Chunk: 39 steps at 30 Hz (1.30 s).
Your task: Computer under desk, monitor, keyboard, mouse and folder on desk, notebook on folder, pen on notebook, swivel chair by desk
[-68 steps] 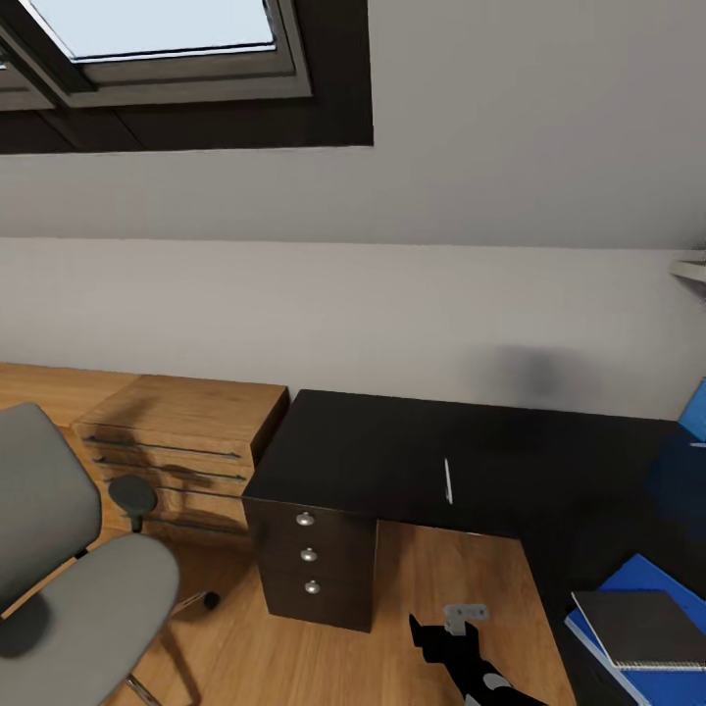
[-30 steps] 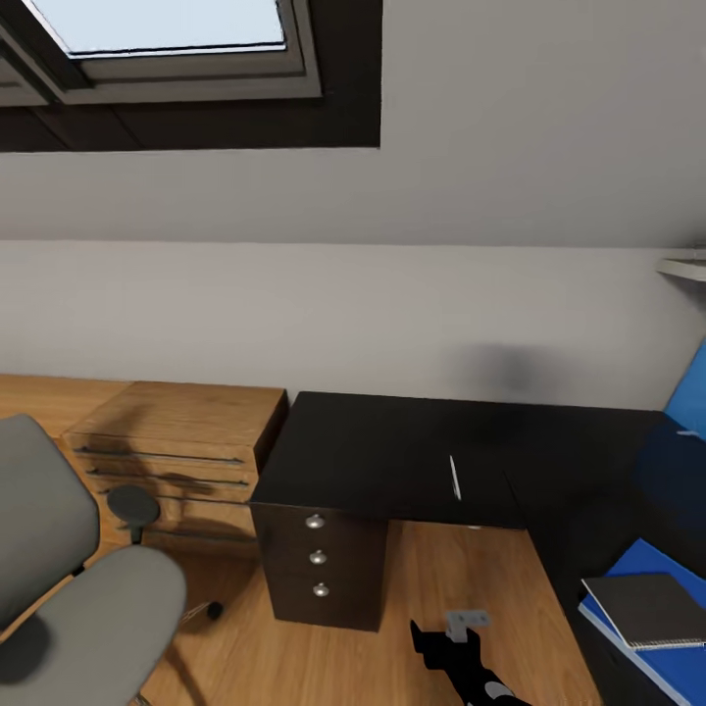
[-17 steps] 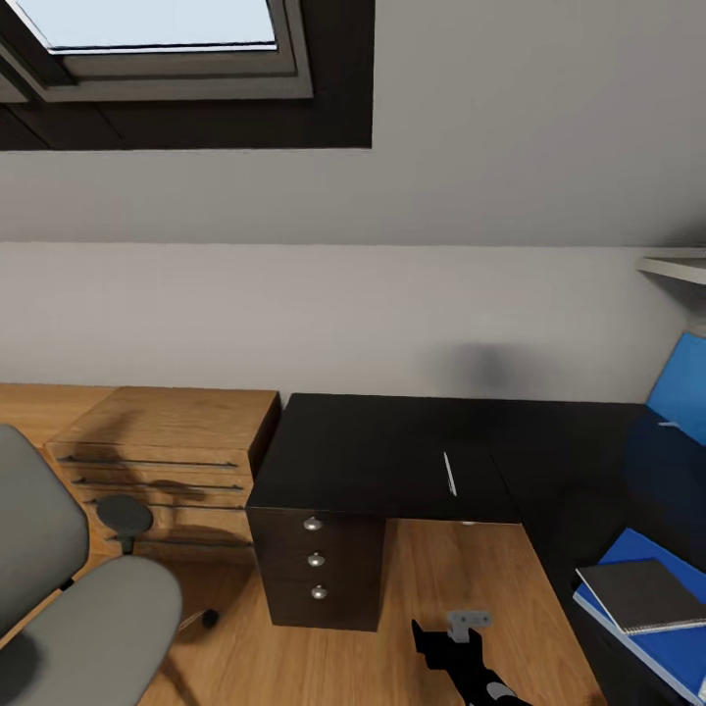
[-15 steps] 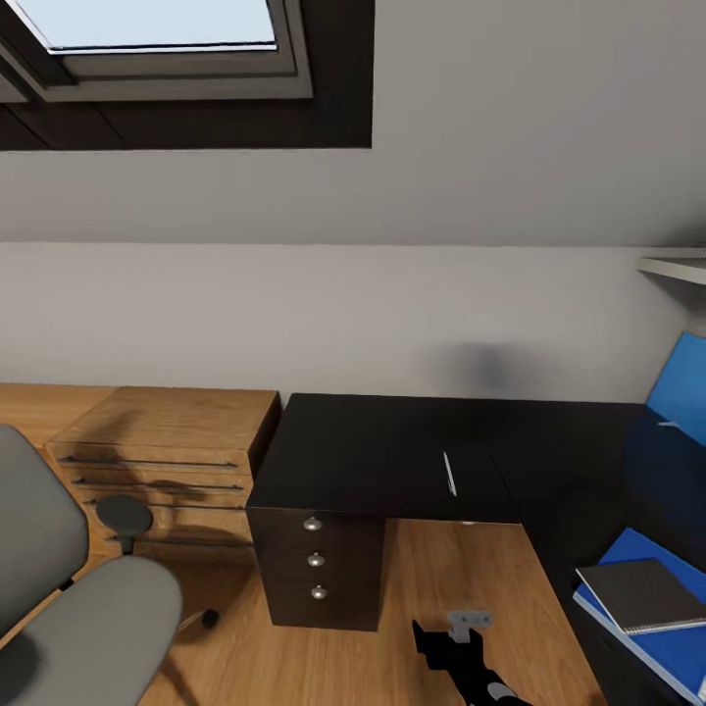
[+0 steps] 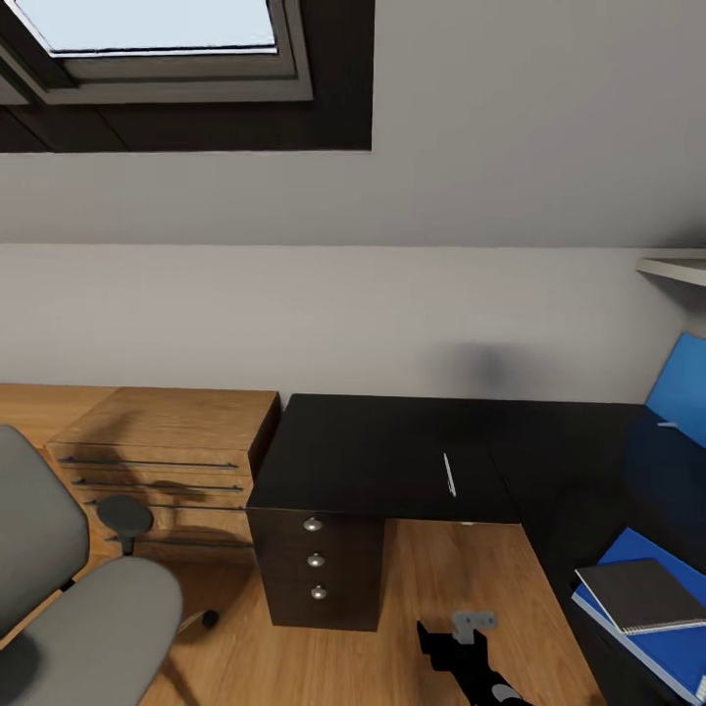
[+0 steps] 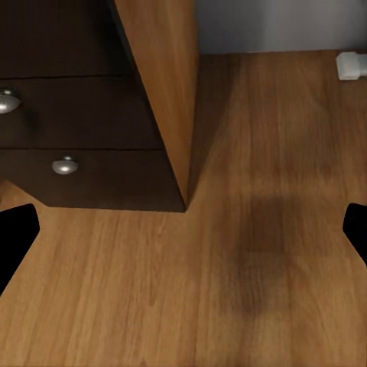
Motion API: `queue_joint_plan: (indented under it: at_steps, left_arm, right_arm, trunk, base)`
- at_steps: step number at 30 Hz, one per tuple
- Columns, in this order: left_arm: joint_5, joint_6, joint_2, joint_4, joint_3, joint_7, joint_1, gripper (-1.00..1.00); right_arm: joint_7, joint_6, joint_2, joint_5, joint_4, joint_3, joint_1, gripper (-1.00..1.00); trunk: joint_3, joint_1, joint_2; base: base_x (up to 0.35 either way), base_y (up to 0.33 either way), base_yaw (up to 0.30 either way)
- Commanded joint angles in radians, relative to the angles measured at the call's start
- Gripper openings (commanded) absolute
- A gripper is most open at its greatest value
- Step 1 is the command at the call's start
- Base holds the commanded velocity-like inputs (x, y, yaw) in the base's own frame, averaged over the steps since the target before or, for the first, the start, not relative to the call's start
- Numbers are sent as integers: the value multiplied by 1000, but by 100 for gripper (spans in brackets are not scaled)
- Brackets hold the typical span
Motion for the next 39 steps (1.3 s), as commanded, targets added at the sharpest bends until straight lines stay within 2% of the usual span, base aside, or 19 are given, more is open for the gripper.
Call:
queue_joint_plan:
  at_steps: [1, 20, 25, 32, 39]
  left_arm:
    - [4, -1, 1, -2, -7, 8, 0, 100]
    - [4, -3, 1, -2, -8, 8, 0, 100]
    - [4, -3, 0, -2, -8, 8, 0, 100]
    - [4, -3, -1, -2, -8, 8, 1, 100]
    - [4, -3, -9, -3, -8, 9, 0, 100]
  right_arm:
    - [7, -4, 0, -11, 2, 3, -1, 100]
    - [6, 0, -2, -12, 2, -1, -1, 100]
    - [-20, 19, -6, -16, -1, -14, -2, 100]
    - [-113, 134, -22, -22, -58, -25, -12, 100]
    - [-213, 274, -62, -23, -206, -27, -31, 100]
  trunk:
    - [-1, 0, -1]
    - [-1, 0, -1]
    - [-1, 0, -1]
    - [-1, 0, -1]
    - [-1, 0, -1]
  base:
    - [0, 0, 0]
    - [0, 0, 0]
    - [0, 0, 0]
    - [0, 0, 0]
    - [0, 0, 0]
